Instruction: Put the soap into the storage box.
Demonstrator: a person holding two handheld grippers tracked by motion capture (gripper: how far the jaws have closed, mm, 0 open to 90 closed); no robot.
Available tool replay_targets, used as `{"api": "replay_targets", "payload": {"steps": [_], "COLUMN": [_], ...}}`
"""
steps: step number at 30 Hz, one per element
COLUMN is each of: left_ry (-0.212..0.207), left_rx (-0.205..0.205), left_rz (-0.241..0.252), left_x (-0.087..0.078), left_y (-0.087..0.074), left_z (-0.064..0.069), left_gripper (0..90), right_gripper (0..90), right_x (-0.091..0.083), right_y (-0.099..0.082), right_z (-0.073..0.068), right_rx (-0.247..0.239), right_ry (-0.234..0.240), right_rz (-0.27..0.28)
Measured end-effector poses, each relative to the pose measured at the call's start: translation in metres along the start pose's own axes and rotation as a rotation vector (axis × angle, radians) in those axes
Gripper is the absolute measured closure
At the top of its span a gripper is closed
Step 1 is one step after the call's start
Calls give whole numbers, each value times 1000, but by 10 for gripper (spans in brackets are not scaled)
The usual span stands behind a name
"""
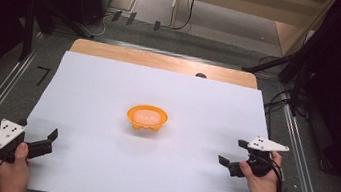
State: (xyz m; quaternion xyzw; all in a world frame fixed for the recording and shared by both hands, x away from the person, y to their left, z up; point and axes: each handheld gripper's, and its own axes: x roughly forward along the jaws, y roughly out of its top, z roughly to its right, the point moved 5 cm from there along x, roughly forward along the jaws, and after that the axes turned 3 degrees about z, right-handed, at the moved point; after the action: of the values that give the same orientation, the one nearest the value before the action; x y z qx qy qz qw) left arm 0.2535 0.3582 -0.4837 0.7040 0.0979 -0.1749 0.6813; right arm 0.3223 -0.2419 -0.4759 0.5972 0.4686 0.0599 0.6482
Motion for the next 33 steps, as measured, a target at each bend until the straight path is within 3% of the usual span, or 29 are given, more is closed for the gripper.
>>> {"api": "replay_targets", "payload": {"steps": [18, 22, 28, 33], "left_ry": [3, 5, 2, 2], "left_rx": [11, 12, 13, 6], "left_rz": [0, -1, -6, -6], "left_x": [0, 0, 1, 1], "left_y": [0, 0, 0, 0], "left_z": [1, 1, 1, 1], "left_gripper": [0, 0, 0, 0], "right_gripper": [0, 0, 0, 0], "right_x": [-51, -69, -72, -76], "right_y": [-53, -64, -78, -80], "right_z": [26, 31, 34, 36], "right_rx": [115, 158, 175, 188], "right_ry": [-100, -134, -153, -163], "right_rz": [109, 172, 221, 267]}}
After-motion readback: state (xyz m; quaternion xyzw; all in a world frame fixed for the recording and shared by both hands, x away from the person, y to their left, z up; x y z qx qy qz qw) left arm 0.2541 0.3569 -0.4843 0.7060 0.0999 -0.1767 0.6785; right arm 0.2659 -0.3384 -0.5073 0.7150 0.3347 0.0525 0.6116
